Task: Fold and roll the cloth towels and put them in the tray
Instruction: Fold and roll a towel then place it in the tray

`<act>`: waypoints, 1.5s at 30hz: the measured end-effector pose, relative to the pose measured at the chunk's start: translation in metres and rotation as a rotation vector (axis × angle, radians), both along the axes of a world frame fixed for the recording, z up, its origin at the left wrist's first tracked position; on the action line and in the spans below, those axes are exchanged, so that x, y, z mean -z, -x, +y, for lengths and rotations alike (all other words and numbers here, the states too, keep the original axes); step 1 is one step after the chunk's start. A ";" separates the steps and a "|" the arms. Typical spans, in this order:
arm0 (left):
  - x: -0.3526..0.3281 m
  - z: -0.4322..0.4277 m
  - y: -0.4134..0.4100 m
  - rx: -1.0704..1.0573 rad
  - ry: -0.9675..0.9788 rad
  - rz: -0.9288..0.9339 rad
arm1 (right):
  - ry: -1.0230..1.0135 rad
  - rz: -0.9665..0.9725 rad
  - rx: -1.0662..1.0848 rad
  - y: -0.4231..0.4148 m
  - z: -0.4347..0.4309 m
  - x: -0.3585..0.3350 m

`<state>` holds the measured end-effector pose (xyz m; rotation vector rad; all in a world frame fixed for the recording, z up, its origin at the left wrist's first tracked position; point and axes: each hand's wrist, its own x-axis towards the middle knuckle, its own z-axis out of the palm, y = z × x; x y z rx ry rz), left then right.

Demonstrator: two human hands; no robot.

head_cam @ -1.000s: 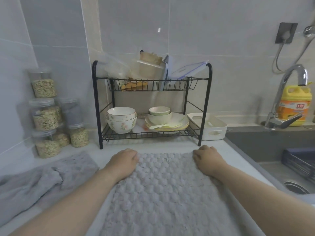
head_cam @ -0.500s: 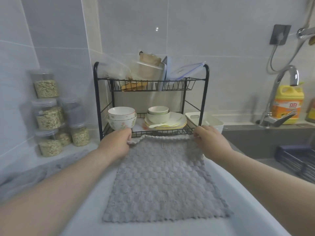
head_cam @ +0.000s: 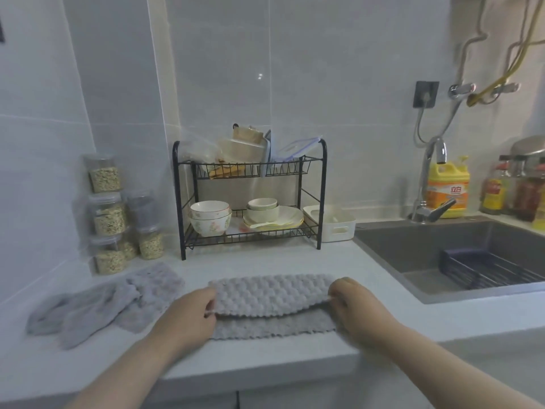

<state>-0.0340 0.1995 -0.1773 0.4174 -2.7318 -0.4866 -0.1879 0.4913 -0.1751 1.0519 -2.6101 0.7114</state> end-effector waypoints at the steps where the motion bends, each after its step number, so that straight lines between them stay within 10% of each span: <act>1: 0.006 0.000 -0.004 0.003 0.003 0.015 | -0.028 0.006 0.003 -0.005 0.001 0.003; 19: 0.007 0.002 -0.017 0.181 0.223 0.065 | -0.192 -0.041 -0.049 -0.004 -0.002 0.007; 24: 0.004 0.003 -0.017 0.156 -0.028 0.181 | -0.068 -0.041 -0.012 -0.008 0.004 0.003; 35: 0.008 -0.002 0.001 0.178 0.154 -0.345 | -0.530 -0.113 0.043 -0.006 -0.039 -0.004; 45: 0.009 -0.001 0.002 0.070 -0.081 -0.198 | -0.239 -0.271 0.423 0.003 -0.041 -0.010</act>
